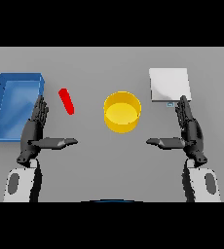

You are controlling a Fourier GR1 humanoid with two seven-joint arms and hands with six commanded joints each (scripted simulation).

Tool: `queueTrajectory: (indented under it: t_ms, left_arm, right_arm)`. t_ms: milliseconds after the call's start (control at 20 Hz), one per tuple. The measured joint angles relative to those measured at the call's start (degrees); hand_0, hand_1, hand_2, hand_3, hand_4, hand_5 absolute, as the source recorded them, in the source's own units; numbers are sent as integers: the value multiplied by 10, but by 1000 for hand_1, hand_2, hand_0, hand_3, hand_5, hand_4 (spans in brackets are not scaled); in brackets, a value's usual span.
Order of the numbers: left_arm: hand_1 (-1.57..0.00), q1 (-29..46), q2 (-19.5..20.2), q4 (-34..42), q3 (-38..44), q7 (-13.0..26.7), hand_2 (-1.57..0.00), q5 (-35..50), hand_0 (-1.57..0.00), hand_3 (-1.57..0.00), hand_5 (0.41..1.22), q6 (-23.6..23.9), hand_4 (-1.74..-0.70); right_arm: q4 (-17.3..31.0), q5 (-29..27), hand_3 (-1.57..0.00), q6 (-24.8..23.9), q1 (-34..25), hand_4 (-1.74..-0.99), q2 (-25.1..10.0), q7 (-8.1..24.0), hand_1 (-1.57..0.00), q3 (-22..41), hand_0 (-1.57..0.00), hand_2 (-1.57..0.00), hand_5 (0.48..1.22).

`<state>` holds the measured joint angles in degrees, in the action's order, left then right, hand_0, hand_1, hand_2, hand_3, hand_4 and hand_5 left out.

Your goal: Pick up the red beaker and tilt it to pour out 1 green nut into yellow bowl. Pick up the yellow bowl and place it on the metallic measuring scale.

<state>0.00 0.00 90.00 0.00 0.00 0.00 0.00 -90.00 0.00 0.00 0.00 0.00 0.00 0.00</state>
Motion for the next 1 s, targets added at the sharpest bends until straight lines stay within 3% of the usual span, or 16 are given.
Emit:
queueTrajectory:
  t_ms: [300,350,400,500,750,850,1000]
  left_arm:
    - [1,-18,25,-16,25,5,1,19,1,1,623,-11,-1093]
    - [1,5,31,8,2,-20,1,-12,1,1,620,-10,-1094]
    - [1,23,33,29,-14,-26,1,-31,1,1,618,-9,-1094]
    - [1,40,42,52,-24,-21,1,-49,1,1,615,-5,-1096]
    - [1,28,44,41,-36,15,1,-72,1,1,612,1,-1090]
    - [1,12,36,13,-42,6,1,-86,1,1,623,6,-1106]
    - [1,-33,33,-38,-32,-16,1,-89,1,1,636,13,-1139]
  right_arm:
    - [4,-4,1,4,0,-1128,-5,-1,1,-4,1,1,660]
    - [-17,56,1,-9,18,-1128,-21,-61,1,23,1,1,663]
    - [-28,95,1,-16,30,-1127,-30,-83,1,44,1,1,664]
    - [-47,137,1,-27,46,-1126,-31,-83,1,68,1,1,668]
    - [-68,144,1,-31,55,-1123,-28,-69,1,74,1,1,653]
    - [-68,148,1,-32,59,-1130,-30,-55,1,74,1,1,650]
    - [-73,134,1,-26,59,-1171,-29,-60,1,70,1,1,653]
